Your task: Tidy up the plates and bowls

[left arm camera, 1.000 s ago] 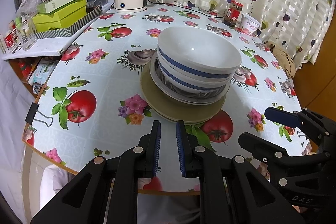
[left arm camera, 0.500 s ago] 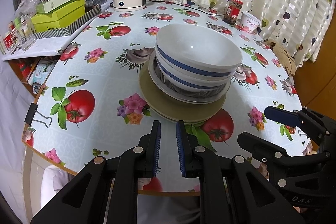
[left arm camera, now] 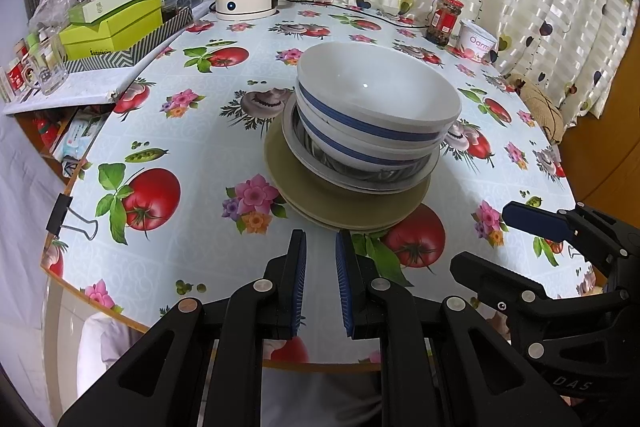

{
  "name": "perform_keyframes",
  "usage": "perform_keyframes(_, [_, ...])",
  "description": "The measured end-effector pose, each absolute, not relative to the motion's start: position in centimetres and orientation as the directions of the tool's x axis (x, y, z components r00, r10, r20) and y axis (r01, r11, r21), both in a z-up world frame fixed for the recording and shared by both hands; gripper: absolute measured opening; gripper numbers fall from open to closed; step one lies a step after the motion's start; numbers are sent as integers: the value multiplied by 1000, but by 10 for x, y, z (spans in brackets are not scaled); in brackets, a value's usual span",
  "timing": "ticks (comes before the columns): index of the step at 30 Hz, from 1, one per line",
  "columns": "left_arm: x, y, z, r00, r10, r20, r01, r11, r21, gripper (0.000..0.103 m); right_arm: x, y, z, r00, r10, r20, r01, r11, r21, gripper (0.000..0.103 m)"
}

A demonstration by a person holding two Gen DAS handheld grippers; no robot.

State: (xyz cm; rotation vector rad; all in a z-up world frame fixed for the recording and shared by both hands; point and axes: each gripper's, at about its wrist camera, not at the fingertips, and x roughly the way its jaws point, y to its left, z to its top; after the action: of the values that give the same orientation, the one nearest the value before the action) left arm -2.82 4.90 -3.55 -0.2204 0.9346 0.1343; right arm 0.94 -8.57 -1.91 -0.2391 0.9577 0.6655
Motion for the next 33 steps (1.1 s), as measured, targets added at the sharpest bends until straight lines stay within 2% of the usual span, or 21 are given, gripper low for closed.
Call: perform_keyframes(33, [-28,48,-38,583,19,-812,-205,971,-125,16,10,-85,-18,395,416,-819,-621,778,96,69])
